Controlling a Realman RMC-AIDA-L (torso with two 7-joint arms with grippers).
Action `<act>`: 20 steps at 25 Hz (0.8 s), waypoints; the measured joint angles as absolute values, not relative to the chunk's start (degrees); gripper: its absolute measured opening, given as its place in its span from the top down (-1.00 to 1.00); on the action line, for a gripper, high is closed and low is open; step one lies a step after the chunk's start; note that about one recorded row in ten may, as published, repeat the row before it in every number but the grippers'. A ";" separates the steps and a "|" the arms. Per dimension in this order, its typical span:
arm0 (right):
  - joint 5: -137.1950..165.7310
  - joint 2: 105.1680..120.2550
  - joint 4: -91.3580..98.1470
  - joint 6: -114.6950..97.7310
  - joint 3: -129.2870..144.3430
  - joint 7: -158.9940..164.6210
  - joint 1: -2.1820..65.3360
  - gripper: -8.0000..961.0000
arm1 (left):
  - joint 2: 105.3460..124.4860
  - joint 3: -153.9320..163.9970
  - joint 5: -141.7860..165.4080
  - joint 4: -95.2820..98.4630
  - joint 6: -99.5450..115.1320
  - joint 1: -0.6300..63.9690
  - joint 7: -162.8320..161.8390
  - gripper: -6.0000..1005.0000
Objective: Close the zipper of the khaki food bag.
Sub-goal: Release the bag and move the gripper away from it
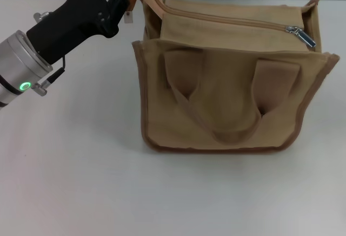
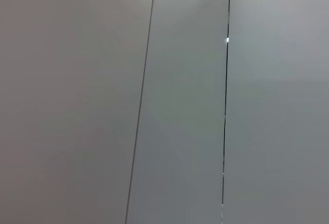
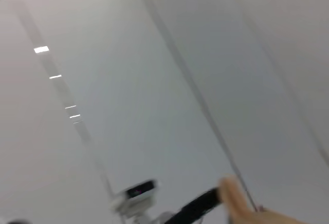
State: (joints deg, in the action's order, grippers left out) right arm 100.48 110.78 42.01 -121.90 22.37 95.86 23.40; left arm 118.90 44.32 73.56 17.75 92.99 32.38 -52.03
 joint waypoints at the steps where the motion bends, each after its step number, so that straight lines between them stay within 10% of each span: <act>1: 100.43 110.88 41.87 -123.50 22.26 93.01 22.53 -0.60 | 118.87 44.35 73.57 17.76 92.99 32.34 -52.22 0.72; 20: 118.08 115.44 37.97 -121.46 32.42 57.77 15.58 -0.60 | 118.35 44.75 74.76 18.20 92.00 30.43 -54.14 0.71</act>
